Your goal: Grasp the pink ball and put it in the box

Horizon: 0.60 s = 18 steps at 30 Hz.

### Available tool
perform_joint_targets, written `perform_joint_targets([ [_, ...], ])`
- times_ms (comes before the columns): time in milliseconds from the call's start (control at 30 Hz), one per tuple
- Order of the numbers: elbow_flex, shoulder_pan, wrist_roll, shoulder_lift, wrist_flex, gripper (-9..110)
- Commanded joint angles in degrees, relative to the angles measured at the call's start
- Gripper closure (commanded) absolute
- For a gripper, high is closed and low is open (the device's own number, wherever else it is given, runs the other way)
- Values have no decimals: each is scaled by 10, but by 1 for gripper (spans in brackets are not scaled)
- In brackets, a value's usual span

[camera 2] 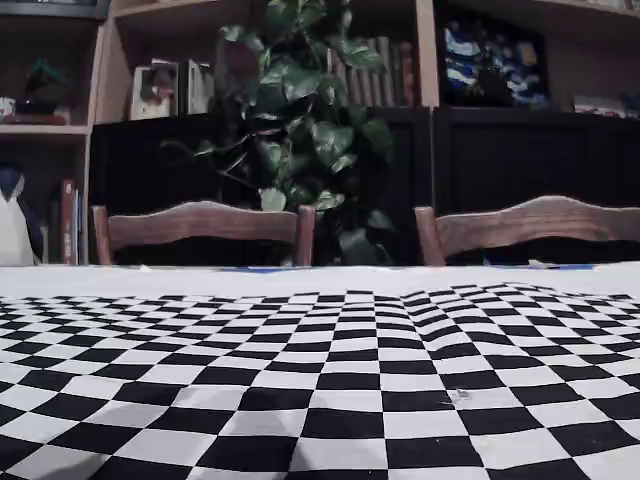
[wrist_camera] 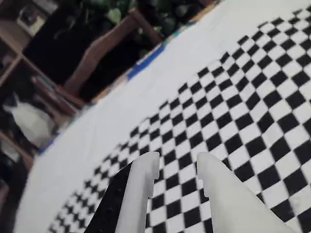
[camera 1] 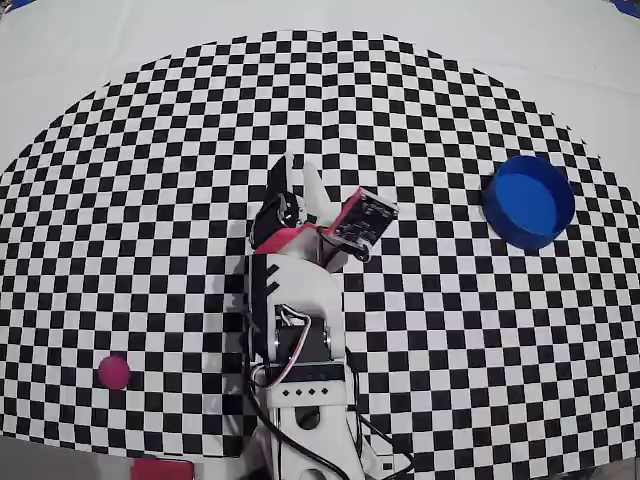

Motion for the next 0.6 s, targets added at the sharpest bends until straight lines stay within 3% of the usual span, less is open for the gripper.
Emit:
perform_joint_targets([
  [0,4,4,-155,-4,-9,94],
  [133,4,1,-245,1,-27,83],
  [300,4,4,-274,2,-36,73],
  [567,4,8,-300,3,-40,70],
])
